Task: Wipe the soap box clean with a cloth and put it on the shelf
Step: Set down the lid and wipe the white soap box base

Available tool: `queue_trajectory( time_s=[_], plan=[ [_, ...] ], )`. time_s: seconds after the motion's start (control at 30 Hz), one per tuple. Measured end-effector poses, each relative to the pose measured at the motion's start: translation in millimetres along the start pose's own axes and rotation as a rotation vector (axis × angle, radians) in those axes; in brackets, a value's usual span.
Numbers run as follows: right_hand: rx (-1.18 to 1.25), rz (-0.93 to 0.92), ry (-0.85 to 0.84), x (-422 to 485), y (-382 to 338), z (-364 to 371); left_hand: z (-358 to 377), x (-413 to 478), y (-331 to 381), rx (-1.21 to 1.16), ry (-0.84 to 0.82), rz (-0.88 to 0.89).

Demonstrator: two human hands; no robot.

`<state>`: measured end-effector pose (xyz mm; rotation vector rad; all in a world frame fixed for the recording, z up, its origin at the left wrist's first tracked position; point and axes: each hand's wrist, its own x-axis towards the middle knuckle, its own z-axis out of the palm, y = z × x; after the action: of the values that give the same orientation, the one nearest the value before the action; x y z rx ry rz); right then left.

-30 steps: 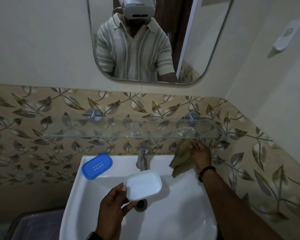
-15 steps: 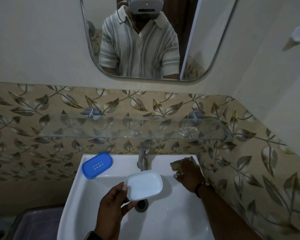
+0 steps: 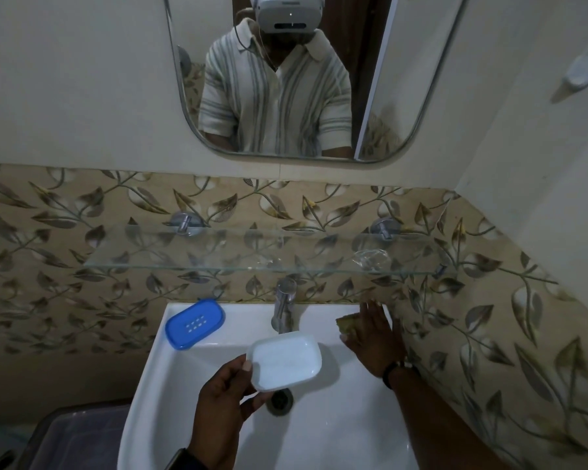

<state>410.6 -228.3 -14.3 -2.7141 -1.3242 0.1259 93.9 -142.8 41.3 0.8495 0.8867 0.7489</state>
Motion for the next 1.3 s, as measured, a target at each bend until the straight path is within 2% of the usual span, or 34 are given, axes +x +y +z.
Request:
queue_trajectory(
  time_s=[0.1, 0.2, 0.33, 0.53, 0.87, 1.13, 1.3],
  plan=[
    [0.000, -0.140, 0.227, -10, -11, -11, -1, -3, -1, -0.019, -0.003, 0.009],
    [0.069, -0.225, 0.341, -16, -31, -18, -5, -8, -1, -0.040, -0.011, 0.014],
    [0.131, -0.314, 0.414, -21, -63, -25, -18, -12, -3, -0.068, -0.006, 0.027],
    [0.119, -0.477, 0.420, -28, -127, -38, -52, -21, -2, -0.134, 0.027, 0.057],
    [0.100, -0.689, 0.369, -23, -237, -36, -129, -37, 17, -0.254, 0.213, 0.045],
    [-0.026, -0.713, 0.129, -13, -300, 16, -172, -50, 24, -0.321, 0.380, 0.059],
    [-0.191, -0.648, -0.115, -2, -308, 46, -188, -60, 31, -0.299, 0.468, 0.077]
  ],
)
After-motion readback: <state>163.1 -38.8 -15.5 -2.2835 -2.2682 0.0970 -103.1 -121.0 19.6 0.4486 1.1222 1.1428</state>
